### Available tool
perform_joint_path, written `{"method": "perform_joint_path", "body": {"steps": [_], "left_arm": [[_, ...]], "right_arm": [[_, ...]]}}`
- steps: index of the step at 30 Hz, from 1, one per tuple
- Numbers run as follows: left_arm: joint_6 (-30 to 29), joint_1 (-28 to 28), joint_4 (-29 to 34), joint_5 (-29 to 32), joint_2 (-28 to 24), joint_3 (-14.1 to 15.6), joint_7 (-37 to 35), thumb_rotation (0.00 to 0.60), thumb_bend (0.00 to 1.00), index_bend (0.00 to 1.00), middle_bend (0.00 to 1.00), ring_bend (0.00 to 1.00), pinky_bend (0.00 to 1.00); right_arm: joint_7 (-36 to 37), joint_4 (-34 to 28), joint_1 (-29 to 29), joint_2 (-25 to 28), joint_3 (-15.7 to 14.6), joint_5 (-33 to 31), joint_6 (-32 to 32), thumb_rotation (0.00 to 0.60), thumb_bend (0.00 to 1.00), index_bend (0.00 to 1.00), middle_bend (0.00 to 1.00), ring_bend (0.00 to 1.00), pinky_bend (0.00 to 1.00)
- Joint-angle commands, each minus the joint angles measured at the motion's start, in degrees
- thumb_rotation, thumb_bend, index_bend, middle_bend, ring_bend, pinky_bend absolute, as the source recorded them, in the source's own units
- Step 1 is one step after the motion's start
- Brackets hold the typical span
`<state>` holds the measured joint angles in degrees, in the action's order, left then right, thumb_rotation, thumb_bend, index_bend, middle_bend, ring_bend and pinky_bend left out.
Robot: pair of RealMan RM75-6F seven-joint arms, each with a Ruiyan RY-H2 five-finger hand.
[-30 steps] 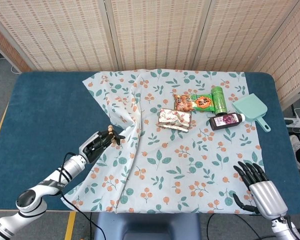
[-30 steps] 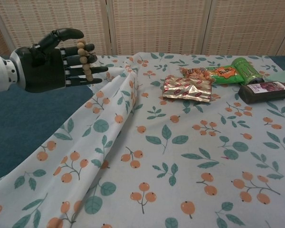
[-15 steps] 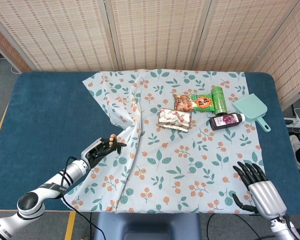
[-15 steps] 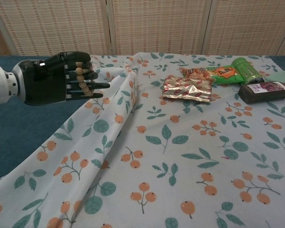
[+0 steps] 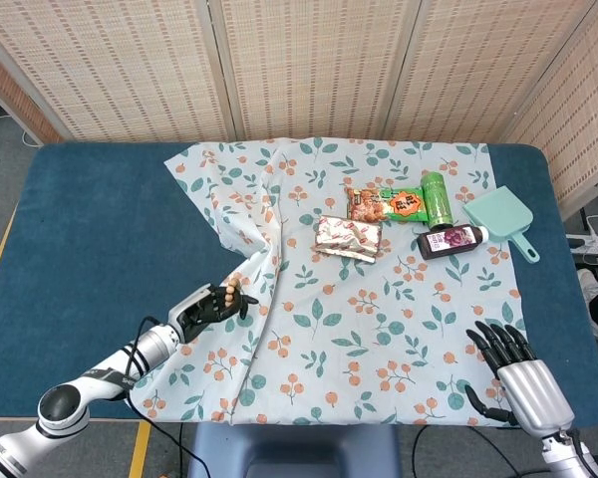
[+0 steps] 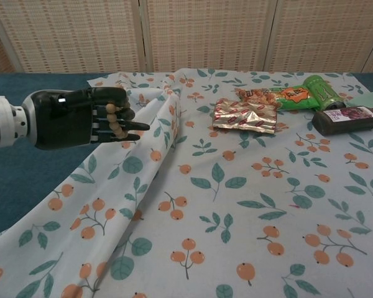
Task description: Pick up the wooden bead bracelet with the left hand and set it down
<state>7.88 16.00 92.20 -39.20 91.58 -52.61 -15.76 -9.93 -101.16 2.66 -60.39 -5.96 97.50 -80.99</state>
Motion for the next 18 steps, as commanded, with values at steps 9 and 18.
{"method": "perform_joint_path", "body": {"steps": [9, 18], "left_arm": [[-5.25, -2.54, 0.93, -20.65, 2.11, 1.53, 22.01, 0.600, 0.72, 0.50, 0.57, 0.24, 0.00], [-10.77, -4.58, 3.54, -34.07, 4.06, 8.31, 30.12, 0.600, 0.70, 0.45, 0.55, 0.24, 0.00]], "right_arm": [[0.08, 0.24, -0.36, -0.14, 0.19, 0.31, -0.97, 0.277, 0.37, 0.00, 0.00, 0.00, 0.00], [-0.01, 0.20, -0.22, -0.14, 0.15, 0.21, -0.53, 0.277, 0.37, 0.00, 0.00, 0.00, 0.00]]}}
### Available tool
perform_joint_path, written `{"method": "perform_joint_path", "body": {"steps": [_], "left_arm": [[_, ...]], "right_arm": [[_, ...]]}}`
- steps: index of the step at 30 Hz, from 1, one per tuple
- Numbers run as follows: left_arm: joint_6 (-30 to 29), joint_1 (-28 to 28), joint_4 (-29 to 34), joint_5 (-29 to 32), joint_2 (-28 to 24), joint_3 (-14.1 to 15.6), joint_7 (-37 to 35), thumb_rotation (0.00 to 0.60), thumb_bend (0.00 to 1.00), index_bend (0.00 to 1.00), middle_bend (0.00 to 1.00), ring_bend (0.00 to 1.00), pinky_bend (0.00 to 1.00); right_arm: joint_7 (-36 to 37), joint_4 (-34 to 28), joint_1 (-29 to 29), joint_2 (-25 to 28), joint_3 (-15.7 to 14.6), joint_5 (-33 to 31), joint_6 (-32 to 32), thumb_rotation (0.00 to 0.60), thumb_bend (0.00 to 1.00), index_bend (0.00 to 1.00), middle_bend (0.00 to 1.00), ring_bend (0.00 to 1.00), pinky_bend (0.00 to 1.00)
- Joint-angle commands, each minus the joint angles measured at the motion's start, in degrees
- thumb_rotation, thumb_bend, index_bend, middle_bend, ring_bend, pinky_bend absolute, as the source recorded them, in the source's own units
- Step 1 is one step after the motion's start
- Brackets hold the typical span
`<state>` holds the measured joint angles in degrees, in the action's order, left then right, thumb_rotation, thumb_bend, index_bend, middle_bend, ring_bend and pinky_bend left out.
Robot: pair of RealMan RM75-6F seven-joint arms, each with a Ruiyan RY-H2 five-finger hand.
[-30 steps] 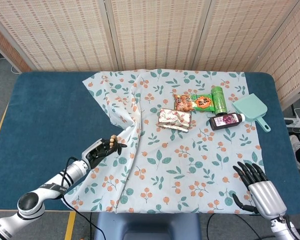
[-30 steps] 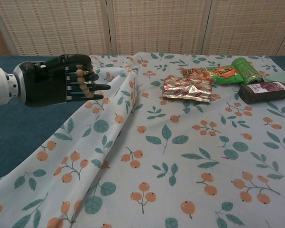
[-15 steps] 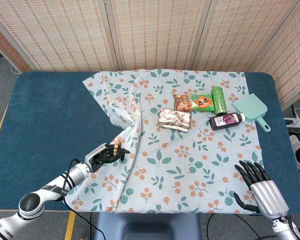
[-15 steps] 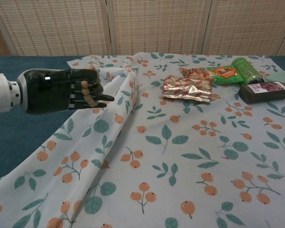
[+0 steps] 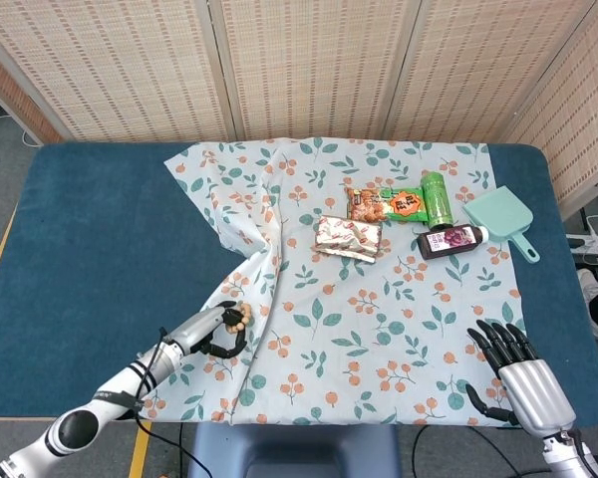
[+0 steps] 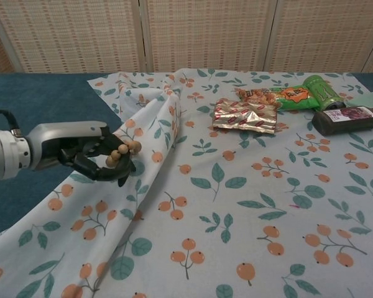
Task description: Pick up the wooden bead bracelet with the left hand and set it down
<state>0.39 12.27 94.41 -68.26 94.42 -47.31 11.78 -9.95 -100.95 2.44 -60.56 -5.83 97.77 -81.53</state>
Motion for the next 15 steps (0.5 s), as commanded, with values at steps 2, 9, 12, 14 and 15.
{"method": "perform_joint_path", "body": {"steps": [2, 9, 12, 14, 15], "left_arm": [[-5.48, -0.39, 0.89, -8.28, 1.53, 4.59, 3.68, 0.600, 0.70, 0.44, 0.55, 0.24, 0.00], [-20.14, 4.08, -7.09, -22.72, 1.63, 14.62, 6.12, 0.600, 0.61, 0.21, 0.37, 0.22, 0.00], [-26.12, 5.80, -9.11, -26.61, 1.12, 19.01, 3.25, 0.600, 0.58, 0.09, 0.30, 0.21, 0.00], [-29.96, 6.98, -10.31, -28.95, 0.58, 21.72, 2.00, 0.600, 0.56, 0.04, 0.28, 0.21, 0.00], [-31.57, 7.39, -10.90, -29.81, 0.37, 22.76, 1.85, 0.600, 0.54, 0.02, 0.26, 0.20, 0.01]], "right_arm": [[0.10, -0.04, 0.00, 0.10, 0.00, -0.11, 0.06, 0.277, 0.37, 0.00, 0.00, 0.00, 0.00], [0.66, -0.10, -0.03, 0.46, 0.02, -0.06, -0.18, 0.276, 0.37, 0.00, 0.00, 0.00, 0.00], [0.65, -0.10, -0.05, 0.47, 0.04, -0.09, -0.18, 0.277, 0.37, 0.00, 0.00, 0.00, 0.00], [0.49, -0.17, -0.04, 0.47, 0.00, -0.08, -0.10, 0.278, 0.37, 0.00, 0.00, 0.00, 0.00], [0.44, -0.19, -0.07, 0.47, -0.01, -0.06, -0.12, 0.278, 0.37, 0.00, 0.00, 0.00, 0.00]]}}
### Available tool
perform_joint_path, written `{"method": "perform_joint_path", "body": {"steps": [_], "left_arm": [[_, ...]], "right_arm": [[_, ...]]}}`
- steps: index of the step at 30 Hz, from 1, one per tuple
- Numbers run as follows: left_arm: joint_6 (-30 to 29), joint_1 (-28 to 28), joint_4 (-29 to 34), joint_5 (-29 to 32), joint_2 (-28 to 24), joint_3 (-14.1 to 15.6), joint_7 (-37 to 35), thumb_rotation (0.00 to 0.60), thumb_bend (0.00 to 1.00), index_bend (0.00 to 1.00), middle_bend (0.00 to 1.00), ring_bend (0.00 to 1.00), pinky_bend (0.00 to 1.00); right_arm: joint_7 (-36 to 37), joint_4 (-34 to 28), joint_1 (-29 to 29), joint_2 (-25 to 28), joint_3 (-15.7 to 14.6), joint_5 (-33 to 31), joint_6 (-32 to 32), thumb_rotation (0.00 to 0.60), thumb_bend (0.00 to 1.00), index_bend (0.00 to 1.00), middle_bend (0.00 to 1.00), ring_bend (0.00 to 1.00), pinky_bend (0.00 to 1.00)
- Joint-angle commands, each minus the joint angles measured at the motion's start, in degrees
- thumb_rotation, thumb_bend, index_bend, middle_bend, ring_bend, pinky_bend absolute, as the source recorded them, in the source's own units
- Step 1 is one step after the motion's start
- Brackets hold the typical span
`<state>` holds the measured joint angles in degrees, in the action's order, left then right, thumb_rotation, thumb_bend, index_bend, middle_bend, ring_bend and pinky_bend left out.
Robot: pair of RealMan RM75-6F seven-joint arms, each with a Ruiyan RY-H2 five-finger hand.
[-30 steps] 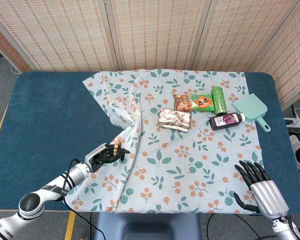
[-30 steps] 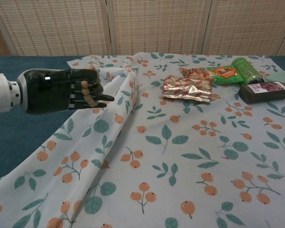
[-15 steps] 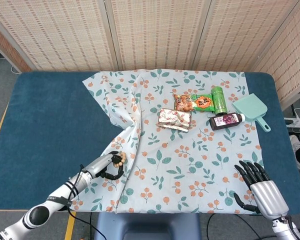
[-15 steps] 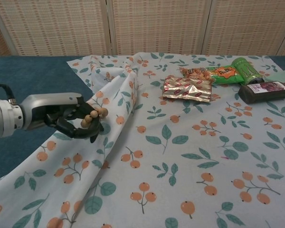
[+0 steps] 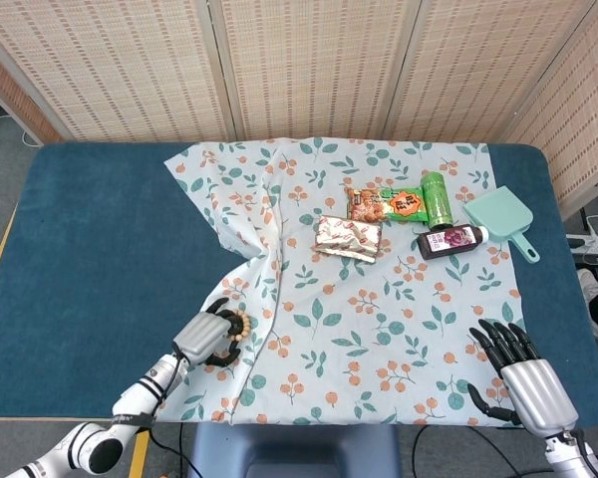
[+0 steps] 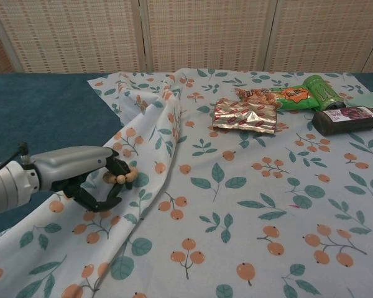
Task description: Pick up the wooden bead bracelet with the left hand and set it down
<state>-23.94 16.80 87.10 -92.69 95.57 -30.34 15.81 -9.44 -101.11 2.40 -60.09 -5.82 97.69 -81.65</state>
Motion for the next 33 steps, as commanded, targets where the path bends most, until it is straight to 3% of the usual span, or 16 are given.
{"method": "perform_joint_path", "body": {"steps": [1, 5, 8, 13, 18, 23, 24, 25, 27, 29, 30, 33], "left_arm": [[-8.64, 3.20, -4.15, -6.09, -1.05, 6.78, -1.89, 0.600, 0.52, 0.01, 0.25, 0.20, 0.01], [-9.96, 3.63, -2.81, -4.35, -3.86, 10.38, 0.87, 0.600, 0.46, 0.00, 0.08, 0.09, 0.04], [-8.69, 3.79, 0.23, -1.39, -6.48, 12.38, 2.15, 0.600, 0.44, 0.00, 0.00, 0.03, 0.05], [-12.44, 4.54, 2.04, 0.42, -7.33, 14.97, 3.92, 0.600, 0.41, 0.00, 0.00, 0.00, 0.03], [-18.61, 5.88, 0.58, -0.51, -6.21, 16.75, -0.60, 0.600, 0.39, 0.00, 0.00, 0.00, 0.02], [-20.54, 7.90, -0.58, 0.32, -5.63, 18.17, -4.90, 0.600, 0.34, 0.00, 0.00, 0.00, 0.01], [-21.02, 8.12, -0.85, 1.40, -5.16, 18.18, -5.31, 0.581, 0.33, 0.00, 0.00, 0.00, 0.01], [-21.18, 8.22, -1.03, 2.44, -4.83, 18.24, -5.49, 0.508, 0.32, 0.00, 0.00, 0.00, 0.00], [-20.96, 8.58, -0.88, 4.61, -4.57, 18.34, -5.95, 0.288, 0.29, 0.00, 0.00, 0.00, 0.00], [-21.32, 8.99, -1.11, 6.38, -4.31, 18.47, -5.78, 0.176, 0.25, 0.00, 0.00, 0.00, 0.00], [-21.33, 9.16, -1.07, 7.26, -4.24, 18.50, -5.96, 0.131, 0.24, 0.00, 0.00, 0.00, 0.00], [-21.96, 9.85, -0.80, 8.72, -4.11, 18.65, -7.82, 0.069, 0.21, 0.00, 0.00, 0.00, 0.00]], "right_arm": [[-0.12, -0.07, -0.05, 0.01, -0.03, 0.04, -0.05, 0.277, 0.37, 0.00, 0.00, 0.00, 0.00], [-0.16, -0.10, -0.22, 0.04, 0.10, -0.01, -0.47, 0.277, 0.37, 0.00, 0.00, 0.00, 0.00], [-0.21, -0.07, -0.23, 0.02, 0.16, -0.12, -0.44, 0.278, 0.37, 0.00, 0.00, 0.00, 0.00], [-0.44, -0.24, -0.15, -0.01, -0.06, 0.17, -0.12, 0.278, 0.37, 0.00, 0.00, 0.00, 0.00], [0.01, -0.28, -0.40, 0.26, -0.04, 0.45, -0.84, 0.277, 0.37, 0.00, 0.00, 0.00, 0.00], [0.29, -0.23, -0.38, 0.39, -0.05, 0.51, -0.82, 0.277, 0.37, 0.00, 0.00, 0.00, 0.00], [0.30, -0.23, -0.38, 0.42, -0.04, 0.51, -0.83, 0.277, 0.37, 0.00, 0.00, 0.00, 0.00], [0.35, -0.25, -0.40, 0.44, -0.03, 0.52, -0.88, 0.278, 0.37, 0.00, 0.00, 0.00, 0.00], [0.54, -0.28, -0.46, 0.53, 0.03, 0.47, -1.06, 0.278, 0.37, 0.00, 0.00, 0.00, 0.00], [0.72, -0.24, -0.54, 0.62, 0.09, 0.44, -1.27, 0.278, 0.37, 0.00, 0.00, 0.00, 0.00], [0.82, -0.23, -0.57, 0.65, 0.12, 0.40, -1.34, 0.278, 0.37, 0.00, 0.00, 0.00, 0.00], [0.96, -0.17, -0.52, 0.70, 0.10, 0.37, -1.19, 0.278, 0.37, 0.00, 0.00, 0.00, 0.00]]}}
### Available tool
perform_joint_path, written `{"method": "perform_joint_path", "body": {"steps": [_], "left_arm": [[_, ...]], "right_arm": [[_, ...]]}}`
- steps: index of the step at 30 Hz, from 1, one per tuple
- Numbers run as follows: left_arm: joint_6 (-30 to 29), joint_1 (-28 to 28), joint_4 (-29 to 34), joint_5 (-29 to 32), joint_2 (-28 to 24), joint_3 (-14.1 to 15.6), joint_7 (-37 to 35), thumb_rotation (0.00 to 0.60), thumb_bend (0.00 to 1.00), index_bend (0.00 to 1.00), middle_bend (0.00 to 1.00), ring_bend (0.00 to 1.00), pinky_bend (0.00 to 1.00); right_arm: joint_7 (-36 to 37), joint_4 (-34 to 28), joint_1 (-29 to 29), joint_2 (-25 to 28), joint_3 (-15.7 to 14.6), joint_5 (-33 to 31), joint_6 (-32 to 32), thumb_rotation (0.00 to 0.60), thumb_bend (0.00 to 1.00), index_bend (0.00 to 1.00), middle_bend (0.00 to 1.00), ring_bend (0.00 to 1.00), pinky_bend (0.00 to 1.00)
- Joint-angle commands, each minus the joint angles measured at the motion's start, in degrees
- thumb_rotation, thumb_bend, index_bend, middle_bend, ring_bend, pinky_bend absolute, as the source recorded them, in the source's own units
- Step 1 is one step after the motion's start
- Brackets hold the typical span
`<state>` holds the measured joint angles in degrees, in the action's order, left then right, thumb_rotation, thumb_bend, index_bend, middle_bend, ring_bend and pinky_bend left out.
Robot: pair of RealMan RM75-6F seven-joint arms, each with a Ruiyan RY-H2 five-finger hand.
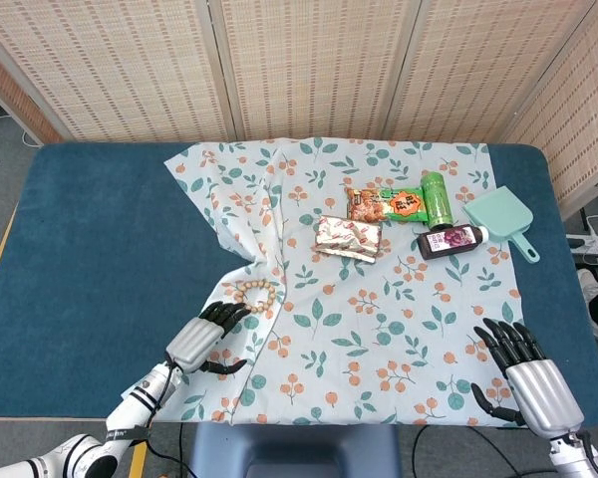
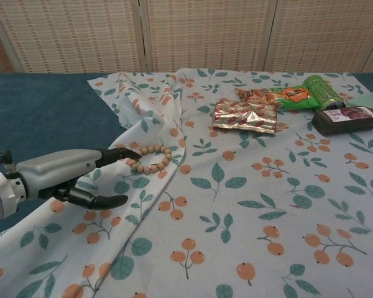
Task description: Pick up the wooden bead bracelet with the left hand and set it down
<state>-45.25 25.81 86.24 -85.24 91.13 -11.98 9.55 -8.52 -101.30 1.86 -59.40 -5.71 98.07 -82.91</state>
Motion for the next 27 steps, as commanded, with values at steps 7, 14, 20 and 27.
{"method": "perform_joint_path", "body": {"steps": [7, 14, 20, 27], "left_arm": [[-3.33, 2.47, 0.25, -0.48, -1.23, 2.67, -0.70, 0.044, 0.26, 0.00, 0.00, 0.00, 0.00], [-19.25, -0.98, 1.91, -11.01, -4.12, 6.06, -2.61, 0.273, 0.37, 0.00, 0.00, 0.00, 0.00], [-28.05, -6.38, 1.96, -14.82, -10.13, 11.11, -2.13, 0.426, 0.38, 0.00, 0.00, 0.00, 0.00], [-42.15, -15.51, -7.42, -13.80, -12.02, 13.72, -8.14, 0.561, 0.38, 0.00, 0.00, 0.00, 0.00]], "right_arm": [[-0.24, 0.04, 0.11, -0.15, 0.09, -0.22, 0.38, 0.277, 0.37, 0.00, 0.00, 0.00, 0.00], [-0.42, 0.23, -0.11, -0.51, 0.50, -0.29, -0.39, 0.278, 0.37, 0.00, 0.00, 0.00, 0.00], [-1.13, 1.16, -0.52, -1.25, 1.31, -0.69, -1.71, 0.278, 0.37, 0.00, 0.00, 0.00, 0.00], [-4.31, 2.32, -1.33, -3.93, 2.67, -0.90, -3.99, 0.278, 0.37, 0.00, 0.00, 0.00, 0.00]]}}
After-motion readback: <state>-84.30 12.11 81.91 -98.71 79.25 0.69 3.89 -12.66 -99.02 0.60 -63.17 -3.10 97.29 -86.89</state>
